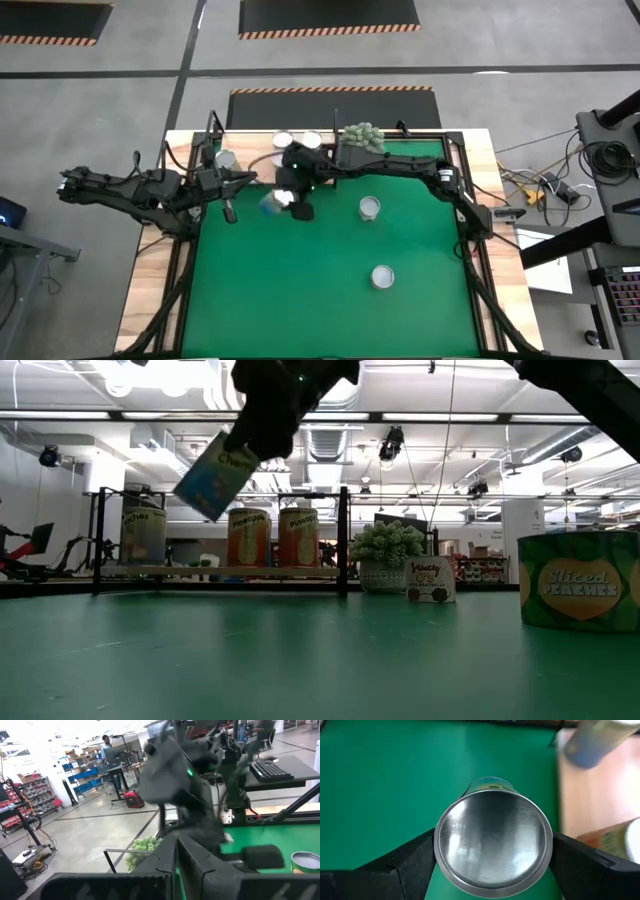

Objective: Pick and place cans onto a shelf
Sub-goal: Put the canned cherries on the shelf

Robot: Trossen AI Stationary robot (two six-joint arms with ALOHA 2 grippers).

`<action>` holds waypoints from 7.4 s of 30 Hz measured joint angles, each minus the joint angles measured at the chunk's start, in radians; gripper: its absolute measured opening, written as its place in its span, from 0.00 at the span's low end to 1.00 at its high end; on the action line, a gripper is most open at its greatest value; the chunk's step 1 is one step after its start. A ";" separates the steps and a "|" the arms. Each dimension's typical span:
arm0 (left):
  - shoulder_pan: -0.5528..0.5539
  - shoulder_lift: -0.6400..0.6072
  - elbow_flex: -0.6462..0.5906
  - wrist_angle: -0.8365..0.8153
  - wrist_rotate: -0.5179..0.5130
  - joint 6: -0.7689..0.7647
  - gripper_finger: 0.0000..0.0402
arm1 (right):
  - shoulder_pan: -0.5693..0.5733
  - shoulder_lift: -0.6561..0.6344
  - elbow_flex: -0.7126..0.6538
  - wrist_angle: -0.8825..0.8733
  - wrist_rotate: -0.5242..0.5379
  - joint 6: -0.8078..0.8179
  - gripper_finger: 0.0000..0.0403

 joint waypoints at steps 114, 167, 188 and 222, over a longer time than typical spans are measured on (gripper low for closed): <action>0.085 0.805 0.161 -0.426 0.166 -0.675 0.75 | 0.151 -1.001 -1.260 0.764 0.178 -0.129 0.81; 0.887 0.625 0.248 -0.487 0.008 -0.498 0.78 | 0.150 -0.999 -1.259 0.747 0.179 -0.140 0.81; 0.887 0.754 0.248 -0.485 -0.005 -0.543 0.79 | 0.150 -0.999 -1.259 0.731 0.179 -0.140 0.81; 0.869 0.674 0.466 -0.783 0.275 -0.317 0.76 | 0.150 -0.999 -1.259 0.726 0.180 -0.139 0.81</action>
